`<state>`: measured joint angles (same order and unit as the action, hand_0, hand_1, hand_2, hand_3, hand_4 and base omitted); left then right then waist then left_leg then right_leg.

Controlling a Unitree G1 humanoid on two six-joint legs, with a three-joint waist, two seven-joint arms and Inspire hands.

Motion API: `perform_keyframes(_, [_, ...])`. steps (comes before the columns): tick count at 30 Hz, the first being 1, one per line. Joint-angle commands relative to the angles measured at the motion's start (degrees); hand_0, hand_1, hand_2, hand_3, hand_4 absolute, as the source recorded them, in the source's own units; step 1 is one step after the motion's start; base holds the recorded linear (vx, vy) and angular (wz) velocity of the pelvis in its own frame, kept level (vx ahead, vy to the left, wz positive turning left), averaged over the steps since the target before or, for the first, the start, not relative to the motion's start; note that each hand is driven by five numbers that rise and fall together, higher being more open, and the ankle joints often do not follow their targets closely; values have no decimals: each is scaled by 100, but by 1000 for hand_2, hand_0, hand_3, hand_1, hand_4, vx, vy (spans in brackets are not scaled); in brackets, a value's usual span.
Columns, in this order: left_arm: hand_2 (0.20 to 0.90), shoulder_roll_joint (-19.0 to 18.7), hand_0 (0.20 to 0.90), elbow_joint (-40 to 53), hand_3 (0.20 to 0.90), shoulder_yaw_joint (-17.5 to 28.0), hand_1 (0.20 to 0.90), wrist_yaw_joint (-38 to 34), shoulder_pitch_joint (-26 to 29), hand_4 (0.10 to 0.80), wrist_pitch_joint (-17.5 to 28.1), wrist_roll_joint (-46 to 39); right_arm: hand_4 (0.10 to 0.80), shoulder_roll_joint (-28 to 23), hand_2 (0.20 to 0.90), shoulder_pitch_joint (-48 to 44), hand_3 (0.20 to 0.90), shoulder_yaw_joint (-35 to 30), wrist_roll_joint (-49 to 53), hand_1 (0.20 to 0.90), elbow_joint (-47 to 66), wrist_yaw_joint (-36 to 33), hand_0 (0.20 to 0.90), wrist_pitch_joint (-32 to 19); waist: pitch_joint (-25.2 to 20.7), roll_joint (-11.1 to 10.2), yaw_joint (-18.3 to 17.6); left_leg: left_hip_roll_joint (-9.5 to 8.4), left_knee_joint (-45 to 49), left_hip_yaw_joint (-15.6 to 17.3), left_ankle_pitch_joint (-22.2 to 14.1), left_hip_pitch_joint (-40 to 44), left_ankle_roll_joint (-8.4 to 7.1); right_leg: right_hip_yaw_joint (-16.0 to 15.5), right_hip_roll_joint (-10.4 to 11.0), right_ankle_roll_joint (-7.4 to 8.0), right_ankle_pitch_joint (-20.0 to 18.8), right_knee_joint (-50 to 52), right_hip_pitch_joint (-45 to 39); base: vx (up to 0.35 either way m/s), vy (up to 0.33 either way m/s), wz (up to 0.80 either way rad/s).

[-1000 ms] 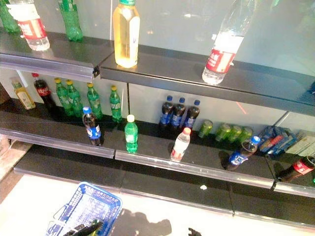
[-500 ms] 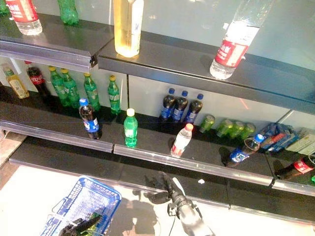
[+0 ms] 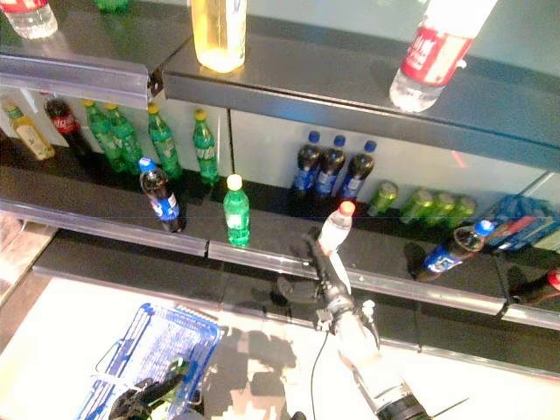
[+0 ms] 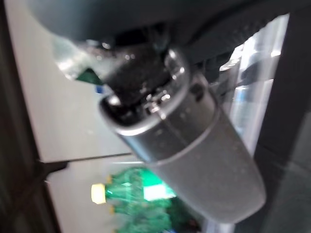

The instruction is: Pick up the drink and place into the basket.

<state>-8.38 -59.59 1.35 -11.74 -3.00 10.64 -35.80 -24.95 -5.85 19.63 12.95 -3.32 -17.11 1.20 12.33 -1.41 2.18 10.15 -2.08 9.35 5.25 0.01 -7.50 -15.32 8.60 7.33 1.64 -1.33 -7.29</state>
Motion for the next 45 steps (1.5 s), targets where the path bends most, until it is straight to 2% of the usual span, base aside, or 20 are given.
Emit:
perform_keyframes(1, [300,-46,300,62,200,-566,300,78,-427,100,111,455,800,-79,900,-776,900,-403,122,900,824,-498,900,-685,44,155,249,260,964,-282,-296,-398,-10,0,659,-5,23,1145,754,-14,70,10])
perform_keyframes(6, [300,-170,300,308,200,-740,300,134,-262,100,86,306,800,-132,900,-1246,900,-373,167,900,748,-784,900,-696,414,193,356,193,1279,-434,-330,-755,3,-37,737,-39,83,1426,976,-54,34,15])
perform_keyframes(11, [300,-354,300,594,200,-963,300,188,93,100,91,31,800,-125,900,-2029,900,-297,105,900,564,-1242,900,-726,975,246,479,77,1606,-659,-342,-1285,56,-34,820,-73,108,1814,1428,-150,27,13])
perform_keyframes(20, [300,-360,300,868,200,-1155,300,164,324,100,109,-192,800,-11,900,-2813,900,-490,48,900,298,-2171,900,-805,1518,349,576,-55,1875,-739,-312,-1761,139,-5,904,-68,70,2096,1845,-61,41,9])
perform_keyframes(26, [300,-309,300,1030,200,-1241,300,157,399,100,154,-255,800,31,900,-3221,900,-544,32,900,91,-2358,900,-713,1729,426,640,-122,1962,-750,-311,-1933,181,-7,963,-64,46,2161,1984,-10,29,1])
perform_keyframes(36, [300,-354,300,1232,200,-1346,300,156,463,100,121,-382,800,15,900,-3896,900,-629,54,900,-224,-2827,900,-517,1747,482,762,-201,2113,-801,-318,-2426,239,14,979,-75,-1,2273,2454,1,3,-1])
perform_keyframes(45, [300,-375,300,1448,200,-1516,300,159,448,100,174,-469,800,-43,900,-4485,900,-723,142,900,-368,-2946,900,-324,1747,538,838,-296,2256,-867,-378,-2847,292,124,934,-98,37,2418,2904,0,0,0])
